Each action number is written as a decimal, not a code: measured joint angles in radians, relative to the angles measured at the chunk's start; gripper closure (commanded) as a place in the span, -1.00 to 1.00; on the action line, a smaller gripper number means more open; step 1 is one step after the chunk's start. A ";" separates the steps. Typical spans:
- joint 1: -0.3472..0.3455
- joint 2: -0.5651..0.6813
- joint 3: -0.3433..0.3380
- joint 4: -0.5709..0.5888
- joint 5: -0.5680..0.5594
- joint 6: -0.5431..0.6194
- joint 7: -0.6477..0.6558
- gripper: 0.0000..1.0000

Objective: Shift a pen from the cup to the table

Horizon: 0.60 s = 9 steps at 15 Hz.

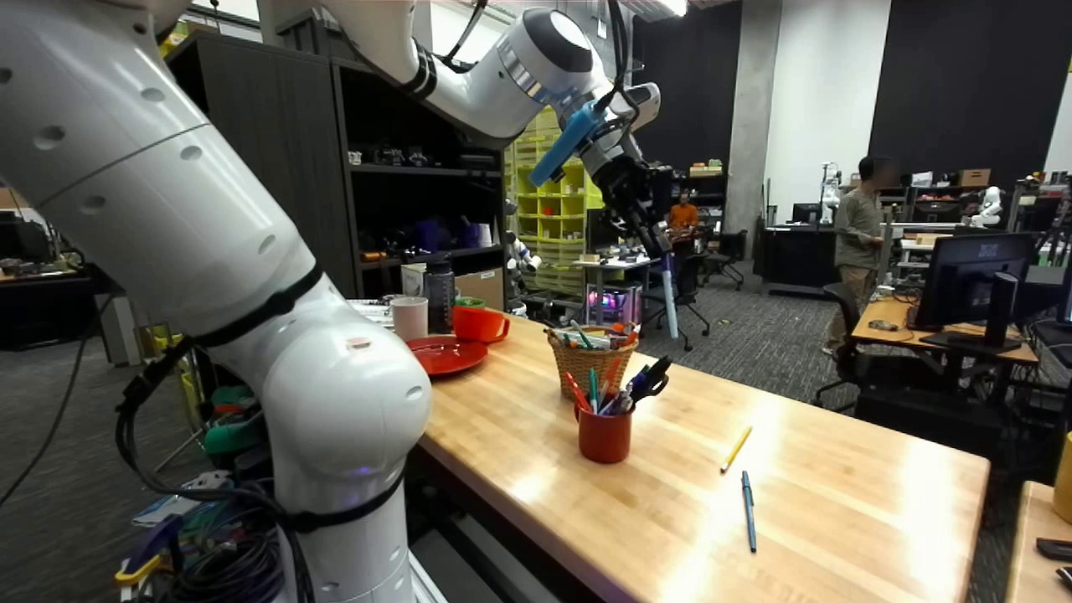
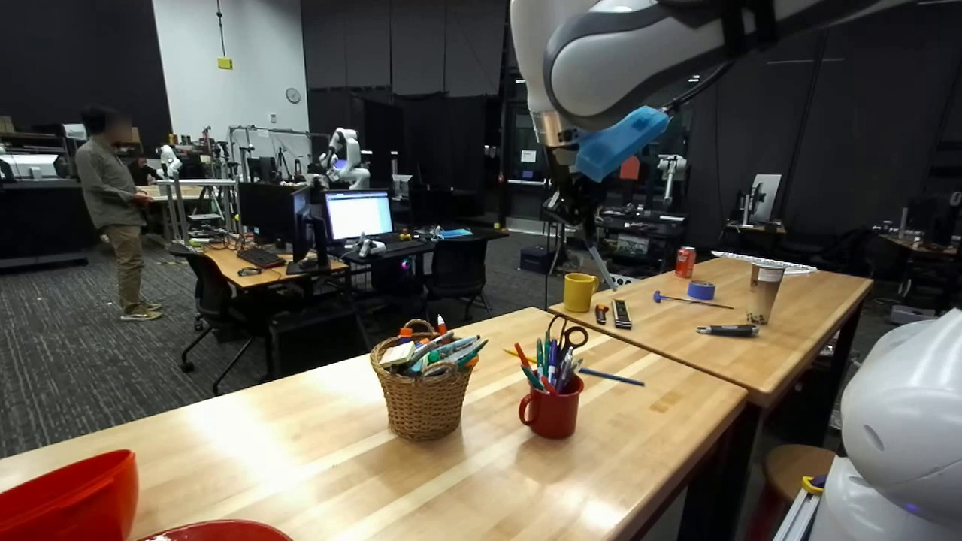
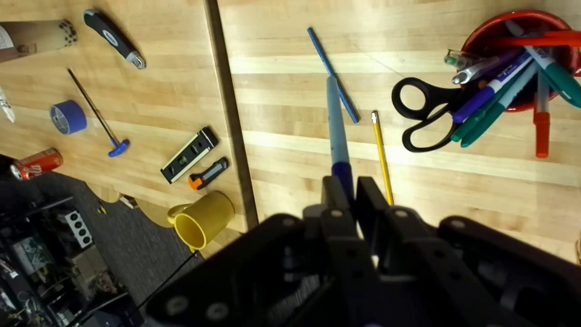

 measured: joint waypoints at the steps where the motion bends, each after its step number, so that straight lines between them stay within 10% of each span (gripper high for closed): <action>1: -0.009 0.031 -0.006 0.022 -0.002 -0.014 -0.002 0.94; 9: -0.050 0.351 -0.111 0.228 -0.004 -0.078 -0.022 0.94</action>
